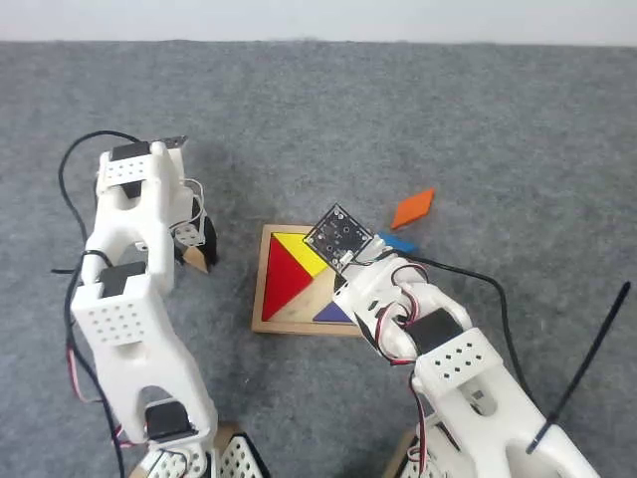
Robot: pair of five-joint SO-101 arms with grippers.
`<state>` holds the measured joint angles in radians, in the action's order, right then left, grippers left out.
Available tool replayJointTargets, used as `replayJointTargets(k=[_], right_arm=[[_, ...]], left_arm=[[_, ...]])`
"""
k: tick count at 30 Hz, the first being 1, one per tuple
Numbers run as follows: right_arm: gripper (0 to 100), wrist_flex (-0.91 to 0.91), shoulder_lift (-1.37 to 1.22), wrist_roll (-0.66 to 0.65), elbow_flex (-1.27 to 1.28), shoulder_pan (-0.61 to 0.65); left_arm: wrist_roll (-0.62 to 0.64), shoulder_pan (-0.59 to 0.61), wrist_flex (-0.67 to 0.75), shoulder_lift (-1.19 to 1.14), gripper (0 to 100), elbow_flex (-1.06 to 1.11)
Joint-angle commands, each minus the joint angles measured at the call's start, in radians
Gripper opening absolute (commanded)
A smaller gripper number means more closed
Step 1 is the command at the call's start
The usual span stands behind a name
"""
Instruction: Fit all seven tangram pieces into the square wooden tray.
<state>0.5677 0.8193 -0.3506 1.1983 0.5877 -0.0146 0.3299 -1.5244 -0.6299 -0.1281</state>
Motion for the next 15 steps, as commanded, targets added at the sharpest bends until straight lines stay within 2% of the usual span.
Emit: replayJointTargets(k=[1, 6, 15], right_arm=[[2.7, 0.008, 0.048, 0.003, -0.017, 0.001], [2.7, 0.008, 0.048, 0.003, -0.017, 0.001], [2.7, 0.008, 0.048, 0.003, -0.017, 0.001]], left_arm=[[0.014, -0.003, 0.006, 0.035, 16, -0.004], [0.014, -0.009, 0.012, 0.035, 10, 0.015], [0.014, -0.014, 0.008, 0.035, 9, 0.019]])
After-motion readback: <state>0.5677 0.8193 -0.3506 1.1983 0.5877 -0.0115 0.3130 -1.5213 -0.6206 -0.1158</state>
